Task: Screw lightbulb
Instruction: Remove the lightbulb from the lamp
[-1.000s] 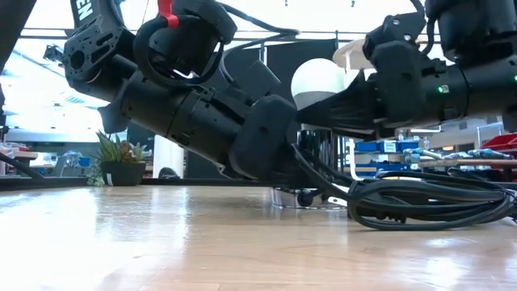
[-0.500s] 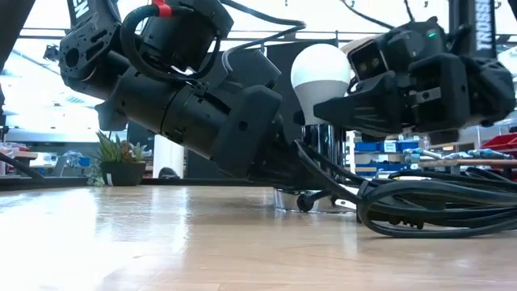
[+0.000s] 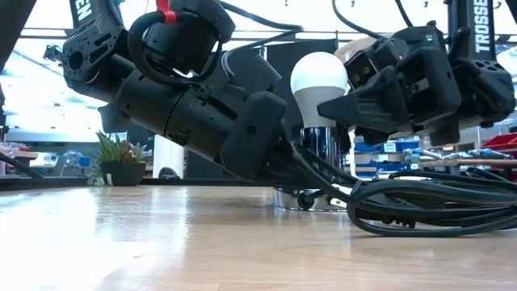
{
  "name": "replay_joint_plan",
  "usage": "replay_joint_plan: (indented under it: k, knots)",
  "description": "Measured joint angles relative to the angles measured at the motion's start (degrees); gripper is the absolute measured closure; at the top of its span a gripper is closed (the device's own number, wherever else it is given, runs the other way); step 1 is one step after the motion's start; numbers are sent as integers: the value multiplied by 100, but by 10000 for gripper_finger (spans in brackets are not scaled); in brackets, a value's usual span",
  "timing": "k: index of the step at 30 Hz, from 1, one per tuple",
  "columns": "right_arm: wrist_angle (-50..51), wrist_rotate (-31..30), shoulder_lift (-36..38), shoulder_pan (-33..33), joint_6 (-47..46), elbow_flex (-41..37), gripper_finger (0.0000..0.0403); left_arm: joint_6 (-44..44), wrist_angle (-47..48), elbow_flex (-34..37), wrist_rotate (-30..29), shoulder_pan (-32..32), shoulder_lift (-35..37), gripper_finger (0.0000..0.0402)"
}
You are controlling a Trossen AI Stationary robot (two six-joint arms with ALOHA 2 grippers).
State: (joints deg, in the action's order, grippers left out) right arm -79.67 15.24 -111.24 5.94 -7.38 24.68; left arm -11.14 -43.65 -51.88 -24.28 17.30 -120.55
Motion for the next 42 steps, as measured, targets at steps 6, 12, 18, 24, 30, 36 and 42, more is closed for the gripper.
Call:
replay_joint_plan:
  k: [6,12,18,24,30,36,42]
  knots:
    - [41,-1296,178,405,262,-243,77,0,-1,0,13,0,0,218]
    - [171,-2516,701,861,251,-502,83,-148,33,-2,31,2,0,218]
    - [1019,-3774,824,1423,151,-169,85,-247,71,-4,27,2,2,218]
    - [1353,-5167,824,1989,1,312,87,-262,71,-6,-45,7,2,218]
    - [2131,-5894,824,2283,-7,718,92,-262,73,-4,-58,7,0,218]
    - [2594,-6828,820,2560,-391,627,93,-277,112,-6,-67,7,1,218]
    - [3337,-8257,828,3098,-1275,499,93,-280,132,-4,-89,7,2,218]
